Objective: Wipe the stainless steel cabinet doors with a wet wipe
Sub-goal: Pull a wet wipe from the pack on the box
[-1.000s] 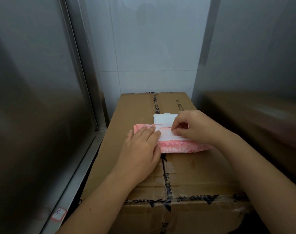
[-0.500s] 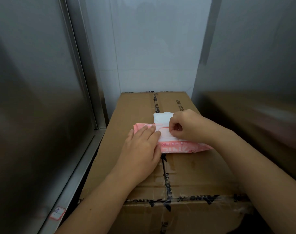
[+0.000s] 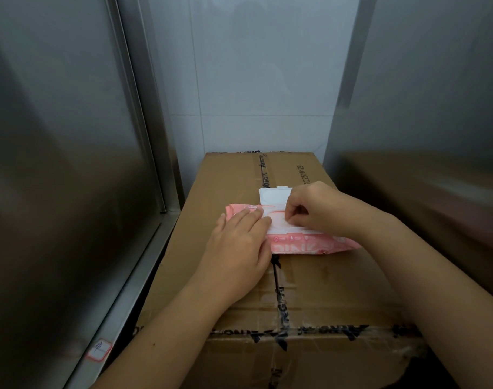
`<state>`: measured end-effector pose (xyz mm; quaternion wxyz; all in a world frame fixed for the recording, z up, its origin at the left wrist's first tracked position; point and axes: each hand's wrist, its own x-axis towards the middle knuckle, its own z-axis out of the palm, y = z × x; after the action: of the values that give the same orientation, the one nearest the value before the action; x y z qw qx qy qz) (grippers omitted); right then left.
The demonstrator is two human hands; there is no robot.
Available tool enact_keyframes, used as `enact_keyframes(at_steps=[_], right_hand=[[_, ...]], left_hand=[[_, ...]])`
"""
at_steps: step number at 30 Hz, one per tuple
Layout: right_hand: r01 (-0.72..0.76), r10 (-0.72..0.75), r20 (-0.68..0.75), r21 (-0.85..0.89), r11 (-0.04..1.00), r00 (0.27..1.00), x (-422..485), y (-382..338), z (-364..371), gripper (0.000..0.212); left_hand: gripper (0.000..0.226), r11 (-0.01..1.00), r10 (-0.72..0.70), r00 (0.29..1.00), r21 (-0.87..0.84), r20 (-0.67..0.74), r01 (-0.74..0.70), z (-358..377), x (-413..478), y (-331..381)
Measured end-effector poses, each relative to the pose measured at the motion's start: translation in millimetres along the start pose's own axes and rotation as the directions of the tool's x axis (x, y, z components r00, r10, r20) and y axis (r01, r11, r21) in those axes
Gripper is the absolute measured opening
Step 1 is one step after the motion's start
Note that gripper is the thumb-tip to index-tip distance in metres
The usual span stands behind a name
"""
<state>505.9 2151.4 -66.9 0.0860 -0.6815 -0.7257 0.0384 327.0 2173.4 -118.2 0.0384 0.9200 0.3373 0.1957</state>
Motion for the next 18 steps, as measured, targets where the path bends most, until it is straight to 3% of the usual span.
enact_keyframes(at_steps=[5, 12, 18], right_hand=[[0.038, -0.038, -0.053, -0.005, 0.999, 0.998, -0.5, 0.9, 3.9, 0.014], [0.071, -0.059, -0.099, 0.133, 0.989, 0.993, -3.4, 6.0, 5.0, 0.008], [0.105, -0.038, -0.238, 0.278, 0.955, 0.971, -8.4, 4.3, 8.9, 0.009]], left_hand=[[0.043, 1.000, 0.005, 1.000, -0.018, 0.008, -0.005, -1.1, 0.6, -0.6], [0.043, 1.000, 0.026, 0.994, 0.018, -0.107, -0.024, 5.9, 1.0, -4.9], [0.043, 0.998, 0.067, 0.987, 0.028, -0.144, -0.064, 9.8, 3.2, -6.2]])
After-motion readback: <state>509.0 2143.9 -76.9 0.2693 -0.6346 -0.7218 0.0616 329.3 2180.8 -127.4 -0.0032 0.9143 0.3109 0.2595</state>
